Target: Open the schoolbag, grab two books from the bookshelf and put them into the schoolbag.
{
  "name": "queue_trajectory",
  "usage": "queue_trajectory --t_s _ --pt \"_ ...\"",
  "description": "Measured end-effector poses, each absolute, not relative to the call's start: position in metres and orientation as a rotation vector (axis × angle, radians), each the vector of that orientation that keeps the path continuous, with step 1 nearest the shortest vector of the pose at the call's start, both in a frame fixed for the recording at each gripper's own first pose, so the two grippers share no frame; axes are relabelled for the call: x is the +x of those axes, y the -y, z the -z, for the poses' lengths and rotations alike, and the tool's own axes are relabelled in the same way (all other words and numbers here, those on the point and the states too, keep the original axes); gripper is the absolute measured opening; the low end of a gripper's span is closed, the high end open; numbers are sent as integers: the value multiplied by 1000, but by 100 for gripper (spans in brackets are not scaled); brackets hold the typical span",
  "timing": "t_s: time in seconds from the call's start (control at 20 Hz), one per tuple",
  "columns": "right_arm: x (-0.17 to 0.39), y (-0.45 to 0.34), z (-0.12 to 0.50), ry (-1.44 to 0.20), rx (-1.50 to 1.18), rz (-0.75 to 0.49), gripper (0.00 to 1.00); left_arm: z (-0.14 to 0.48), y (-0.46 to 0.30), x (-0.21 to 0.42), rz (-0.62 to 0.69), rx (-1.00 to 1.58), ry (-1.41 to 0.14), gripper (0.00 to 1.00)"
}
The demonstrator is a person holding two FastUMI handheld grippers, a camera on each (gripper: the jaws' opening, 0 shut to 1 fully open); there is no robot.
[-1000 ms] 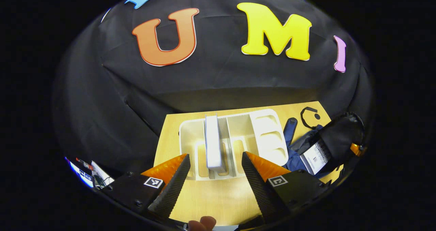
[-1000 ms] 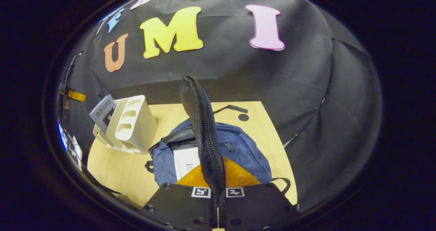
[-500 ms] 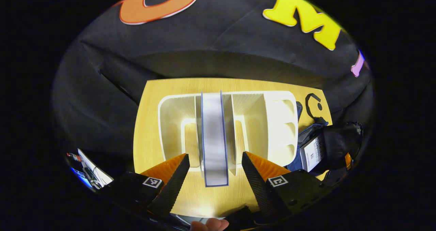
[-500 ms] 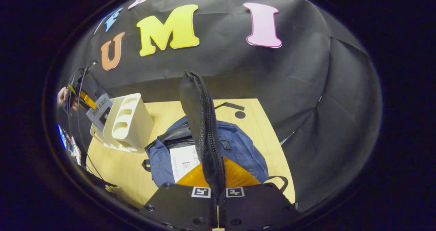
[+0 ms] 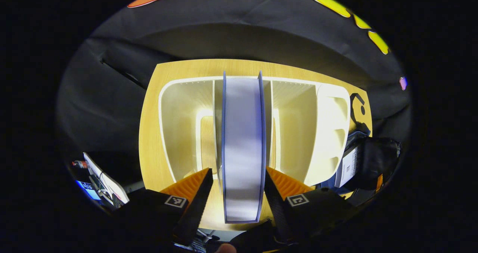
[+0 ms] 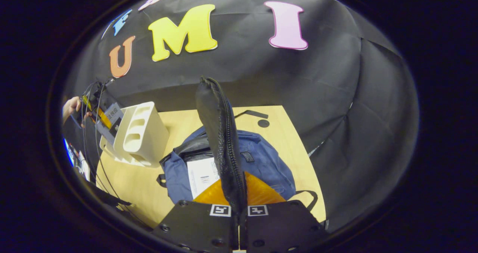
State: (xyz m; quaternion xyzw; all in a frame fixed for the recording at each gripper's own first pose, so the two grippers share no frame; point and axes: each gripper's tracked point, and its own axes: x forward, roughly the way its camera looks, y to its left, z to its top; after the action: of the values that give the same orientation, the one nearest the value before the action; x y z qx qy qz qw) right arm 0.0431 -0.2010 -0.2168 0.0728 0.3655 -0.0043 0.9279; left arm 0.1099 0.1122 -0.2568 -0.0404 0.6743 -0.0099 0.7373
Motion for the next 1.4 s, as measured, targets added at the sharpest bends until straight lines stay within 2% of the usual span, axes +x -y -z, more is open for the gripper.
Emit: queue_trajectory --t_s 0.05,0.15,0.2,0.5,0.9,1.05,1.3,1.4 --pt "42 200 218 -749 151 6 2 261 -113 107 8 -89 -1496 77" --pt "41 200 219 -747 156 1 1 261 -110 103 -4 -112 -1529 52" --pt "39 200 218 -747 154 -2 1 263 -111 103 -7 -104 -1533 48" --pt "32 203 220 -743 140 -23 2 231 -112 85 -39 -161 -1490 45" --pt "32 205 221 -743 134 -52 1 111 -124 3 13 -328 -1340 43" --pt "32 205 221 -741 137 -54 1 73 -116 -21 83 -437 -1259 43" --pt "30 205 224 -745 134 -54 2 58 -49 -51 248 -741 -1202 43" --pt "30 203 224 -747 125 -56 1 70 -16 -49 316 -828 -1168 43"
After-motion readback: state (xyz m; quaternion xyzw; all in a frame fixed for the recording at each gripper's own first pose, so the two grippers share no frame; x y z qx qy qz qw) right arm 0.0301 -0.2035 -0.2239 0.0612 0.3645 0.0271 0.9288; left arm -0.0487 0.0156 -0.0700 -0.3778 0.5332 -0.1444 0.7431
